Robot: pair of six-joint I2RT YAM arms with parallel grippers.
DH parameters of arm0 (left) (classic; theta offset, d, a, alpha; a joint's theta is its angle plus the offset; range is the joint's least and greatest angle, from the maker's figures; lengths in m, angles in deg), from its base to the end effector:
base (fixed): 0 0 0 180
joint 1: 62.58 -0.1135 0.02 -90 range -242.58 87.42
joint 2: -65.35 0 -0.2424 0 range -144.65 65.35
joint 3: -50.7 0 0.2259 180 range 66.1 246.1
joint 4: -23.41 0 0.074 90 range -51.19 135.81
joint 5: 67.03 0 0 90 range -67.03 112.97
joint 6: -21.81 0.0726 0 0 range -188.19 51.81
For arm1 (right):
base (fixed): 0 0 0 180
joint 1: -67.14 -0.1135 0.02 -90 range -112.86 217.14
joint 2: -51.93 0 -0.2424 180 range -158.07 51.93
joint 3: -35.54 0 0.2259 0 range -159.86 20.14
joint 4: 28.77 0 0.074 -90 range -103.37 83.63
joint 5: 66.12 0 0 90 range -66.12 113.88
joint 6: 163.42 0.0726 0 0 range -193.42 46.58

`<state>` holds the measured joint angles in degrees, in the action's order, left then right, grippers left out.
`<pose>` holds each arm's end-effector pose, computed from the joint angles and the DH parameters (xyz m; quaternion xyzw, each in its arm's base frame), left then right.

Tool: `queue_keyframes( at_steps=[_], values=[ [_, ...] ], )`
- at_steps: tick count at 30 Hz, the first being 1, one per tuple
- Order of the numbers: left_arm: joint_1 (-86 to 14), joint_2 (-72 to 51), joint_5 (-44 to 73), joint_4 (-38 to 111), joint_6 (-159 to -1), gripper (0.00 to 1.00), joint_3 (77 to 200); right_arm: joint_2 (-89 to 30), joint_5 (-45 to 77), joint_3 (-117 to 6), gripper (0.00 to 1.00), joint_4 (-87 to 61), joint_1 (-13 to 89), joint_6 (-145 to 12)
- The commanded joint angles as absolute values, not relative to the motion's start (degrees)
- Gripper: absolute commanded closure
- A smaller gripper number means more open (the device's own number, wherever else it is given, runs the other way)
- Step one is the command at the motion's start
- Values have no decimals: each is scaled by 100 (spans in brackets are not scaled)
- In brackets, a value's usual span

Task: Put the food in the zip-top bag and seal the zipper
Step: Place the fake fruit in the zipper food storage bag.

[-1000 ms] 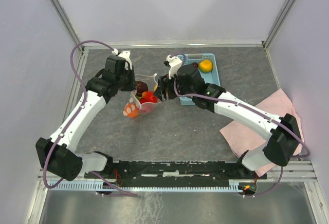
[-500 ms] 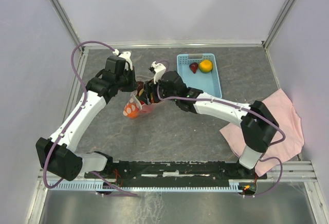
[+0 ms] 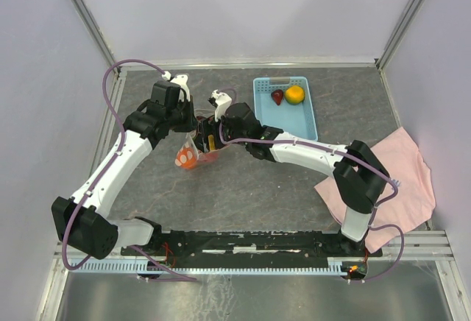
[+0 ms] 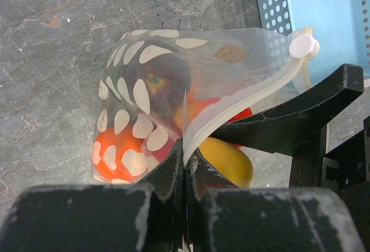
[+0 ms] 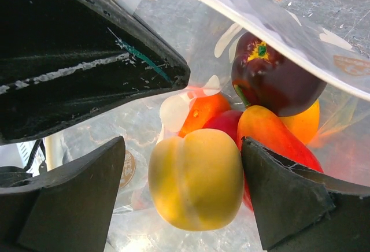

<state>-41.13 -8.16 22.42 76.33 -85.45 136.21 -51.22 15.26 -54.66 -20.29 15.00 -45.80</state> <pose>0.2631 -0.1041 0.2969 0.0352 0.9090 -0.1418 0.3904 0.2559 0.3470 0.2457 -0.2163 0.7961 0.4078 0.3912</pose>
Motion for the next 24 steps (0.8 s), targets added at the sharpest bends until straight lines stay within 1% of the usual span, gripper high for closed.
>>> queue_keyframes(
  at_steps=[1, 6, 16, 22, 24],
  values=[
    [-4153, -655, 2240, 7390, -8348, 97, 13659, -4867, 1439, -5681, 11, -2192, 1476, -4653],
    [-4148, -621, 2304, 7390, -8355, 97, 13654, -4547, 1442, -5764, 11, -1712, 1475, -4927],
    [-4151, -598, 2327, 7393, -8357, 97, 13659, -3801, 2939, -5910, 12, 79, 1492, -5753],
    [-4153, -575, 2319, 7389, -8347, 97, 13659, -3945, 4066, -5949, 17, 407, 1493, -5869],
    [-4149, -575, 2321, 7389, -8346, 97, 13659, -4129, 4310, -5995, 21, 351, 1501, -5913]
  ],
)
